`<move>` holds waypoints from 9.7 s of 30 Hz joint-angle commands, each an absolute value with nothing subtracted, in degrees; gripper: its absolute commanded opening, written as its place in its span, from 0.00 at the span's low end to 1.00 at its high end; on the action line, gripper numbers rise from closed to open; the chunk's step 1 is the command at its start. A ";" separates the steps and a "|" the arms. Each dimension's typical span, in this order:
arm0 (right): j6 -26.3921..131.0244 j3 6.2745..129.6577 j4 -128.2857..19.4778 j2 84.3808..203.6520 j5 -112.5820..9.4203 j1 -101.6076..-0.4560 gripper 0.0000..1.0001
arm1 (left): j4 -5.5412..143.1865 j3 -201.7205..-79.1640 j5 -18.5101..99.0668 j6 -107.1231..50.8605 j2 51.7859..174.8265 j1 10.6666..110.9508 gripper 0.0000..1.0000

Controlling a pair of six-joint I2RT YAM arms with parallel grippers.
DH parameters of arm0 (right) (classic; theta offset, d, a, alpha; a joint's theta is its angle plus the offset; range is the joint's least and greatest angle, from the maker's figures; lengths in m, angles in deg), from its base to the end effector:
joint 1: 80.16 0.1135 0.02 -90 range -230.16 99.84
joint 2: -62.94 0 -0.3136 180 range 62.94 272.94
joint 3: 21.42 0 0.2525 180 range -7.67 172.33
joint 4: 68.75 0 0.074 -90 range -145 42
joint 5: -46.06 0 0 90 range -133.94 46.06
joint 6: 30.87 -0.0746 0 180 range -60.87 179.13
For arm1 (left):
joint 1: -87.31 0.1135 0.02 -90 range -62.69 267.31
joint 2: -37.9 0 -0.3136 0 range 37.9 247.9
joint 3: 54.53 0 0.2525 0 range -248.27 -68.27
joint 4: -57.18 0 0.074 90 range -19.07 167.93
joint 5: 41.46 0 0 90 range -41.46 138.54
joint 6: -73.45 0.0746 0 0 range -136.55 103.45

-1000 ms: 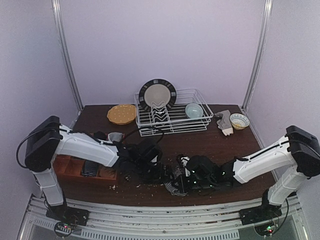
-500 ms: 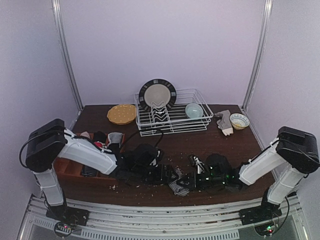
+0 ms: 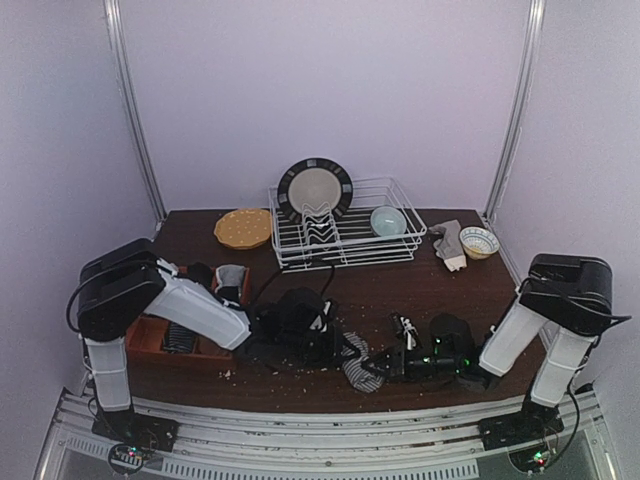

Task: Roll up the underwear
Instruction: Roll the underwear at the center of the board, then pick up the underwear from the center of the board, then adjust the storage box at the corner of the board, then place the underwear in the storage box, then move the storage box to the corner of the board.

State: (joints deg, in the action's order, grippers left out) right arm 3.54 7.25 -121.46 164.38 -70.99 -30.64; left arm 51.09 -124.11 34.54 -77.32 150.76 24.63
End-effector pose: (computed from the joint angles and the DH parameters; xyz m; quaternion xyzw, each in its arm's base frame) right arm 0.1618 0.2418 0.1315 -0.0917 0.8027 0.5589 0.1867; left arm 0.1869 -0.4012 0.1409 0.0690 0.8880 -0.4404 0.1130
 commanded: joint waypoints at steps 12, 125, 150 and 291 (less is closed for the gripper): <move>15.97 14.15 -60.79 130.82 -46.09 -20.62 0.52 | 76.29 -135.31 38.39 -73.31 154.17 24.11 0.00; 22.47 59.93 -63.72 170.83 -46.13 -15.92 0.67 | 122.03 -123.84 57.98 -43.39 84.48 60.87 0.00; 23.70 102.39 -36.15 198.27 -40.02 -11.95 0.79 | 120.97 -114.60 50.53 -46.99 73.43 60.88 0.00; 28.98 64.90 -45.27 166.96 -47.38 -23.19 0.69 | 128.05 -127.40 76.49 -77.10 108.23 16.01 0.73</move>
State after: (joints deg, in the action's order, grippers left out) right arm 26.88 67.25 -48.74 173.74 -48.80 -23.10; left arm 131.90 -123.65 72.24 -88.30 101.03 18.54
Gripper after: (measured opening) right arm 0.686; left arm 0.772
